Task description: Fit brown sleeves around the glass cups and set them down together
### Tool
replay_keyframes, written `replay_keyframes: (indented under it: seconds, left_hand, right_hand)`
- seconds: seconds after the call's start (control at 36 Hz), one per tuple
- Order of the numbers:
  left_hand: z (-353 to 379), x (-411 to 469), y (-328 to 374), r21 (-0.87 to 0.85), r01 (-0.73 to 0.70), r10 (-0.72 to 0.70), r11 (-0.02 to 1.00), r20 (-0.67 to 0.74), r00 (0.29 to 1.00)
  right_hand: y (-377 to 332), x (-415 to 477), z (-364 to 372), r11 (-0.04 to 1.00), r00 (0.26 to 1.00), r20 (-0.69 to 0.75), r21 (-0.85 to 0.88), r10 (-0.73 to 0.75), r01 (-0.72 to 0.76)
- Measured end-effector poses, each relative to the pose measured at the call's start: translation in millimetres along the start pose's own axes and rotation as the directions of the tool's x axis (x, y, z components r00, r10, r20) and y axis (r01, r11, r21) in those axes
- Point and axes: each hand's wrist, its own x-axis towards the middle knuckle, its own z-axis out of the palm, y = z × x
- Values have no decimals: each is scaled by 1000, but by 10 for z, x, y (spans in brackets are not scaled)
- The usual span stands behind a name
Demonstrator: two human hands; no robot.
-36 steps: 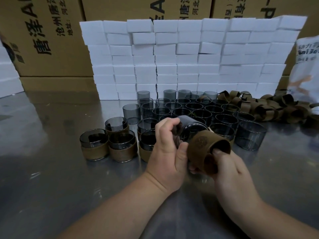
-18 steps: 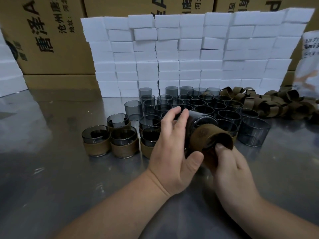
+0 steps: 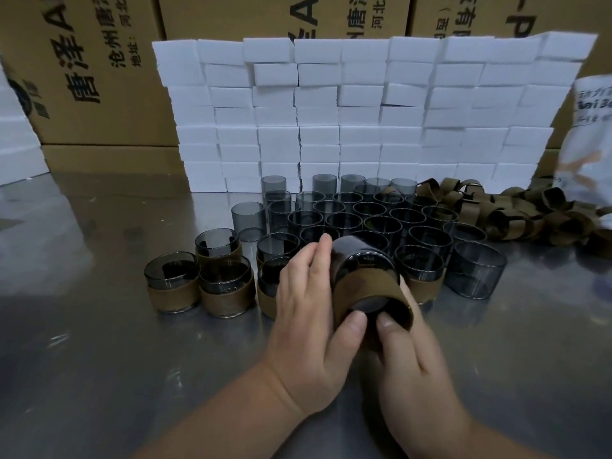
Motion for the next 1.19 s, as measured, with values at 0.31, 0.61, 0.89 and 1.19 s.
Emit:
replay_keyframes:
  seconds: [0.31,0.61,0.89,1.19]
  left_hand:
    - [16,10,25,-90,29,-34,996,-60,998]
    - [11,33,62,-113,34,-44,993,-86,995]
    - [-50,68,50,-147,34,-51,989,-113,992]
    - [-56,69,51,-159,39,-56,986,-98,994]
  right_hand:
    - [-49,-19,0,998,996,66,-43,52,-49]
    - [-91,-3,-64,997,997,78,-72,14,-9]
    - [-167,37,-70,1000,999,31,-10,17,-17]
    - [-173,31,-146,985,999,25,168,32,-36]
